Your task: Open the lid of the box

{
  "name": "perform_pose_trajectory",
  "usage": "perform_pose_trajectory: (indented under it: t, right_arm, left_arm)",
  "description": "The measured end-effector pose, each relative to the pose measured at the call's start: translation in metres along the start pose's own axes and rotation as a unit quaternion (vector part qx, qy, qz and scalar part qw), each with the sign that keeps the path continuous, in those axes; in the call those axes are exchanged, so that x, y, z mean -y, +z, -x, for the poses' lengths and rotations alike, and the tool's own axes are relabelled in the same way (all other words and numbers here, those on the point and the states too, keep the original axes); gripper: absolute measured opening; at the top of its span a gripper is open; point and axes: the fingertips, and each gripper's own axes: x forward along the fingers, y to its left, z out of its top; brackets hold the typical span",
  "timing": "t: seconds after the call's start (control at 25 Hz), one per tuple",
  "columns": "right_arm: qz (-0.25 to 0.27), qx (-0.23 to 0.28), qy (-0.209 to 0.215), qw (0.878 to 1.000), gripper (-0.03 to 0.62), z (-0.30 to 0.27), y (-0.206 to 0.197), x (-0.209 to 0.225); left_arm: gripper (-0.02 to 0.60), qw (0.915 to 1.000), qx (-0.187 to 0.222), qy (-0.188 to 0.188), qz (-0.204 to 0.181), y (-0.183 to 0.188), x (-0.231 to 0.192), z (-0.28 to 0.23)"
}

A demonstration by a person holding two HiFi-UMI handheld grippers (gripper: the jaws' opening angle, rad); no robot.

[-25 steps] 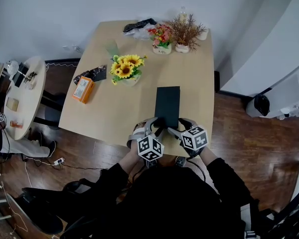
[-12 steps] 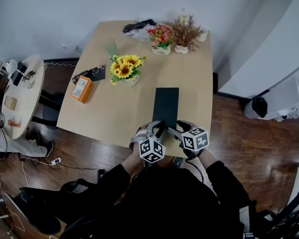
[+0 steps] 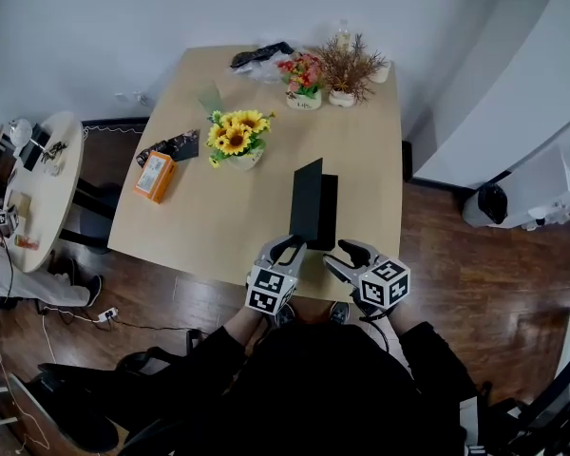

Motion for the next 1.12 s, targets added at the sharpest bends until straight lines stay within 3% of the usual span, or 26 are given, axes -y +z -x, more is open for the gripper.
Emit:
perform_pose_trajectory:
  t: [0.32,0.56,0.64,0.8,1.12]
  right_arm:
    - [0.005,-0.014,-0.061,0.998,0.192,0.002,-0.017,0.028]
    - [0.004,-0.003,-0.130,0.991,0.121,-0.002,-0.005,0.053]
    - [-0.009,-0.016,-0.132,0.991,0.122,-0.010,-0.007,0.057]
    - [-0.030,-0.051,-0.133,0.989,0.130,-0.025,-0.015,0.061]
    - [-0.063,-0.071,-0.117,0.989,0.077,-0.030,-0.023,0.059]
  left_arm:
    - [0.010,0.9970,0.027,0.019,0.070,0.005,-0.023,0.023]
    - [0.002,0.9795,0.048,0.018,0.195,-0.005,-0.046,0.035]
    - [0.000,0.9672,0.058,0.007,0.247,-0.009,-0.051,0.035]
    - [0.000,0.9325,0.075,-0.011,0.353,-0.019,-0.063,0.037]
    - [0.003,0.8820,0.093,-0.031,0.461,-0.032,-0.072,0.037]
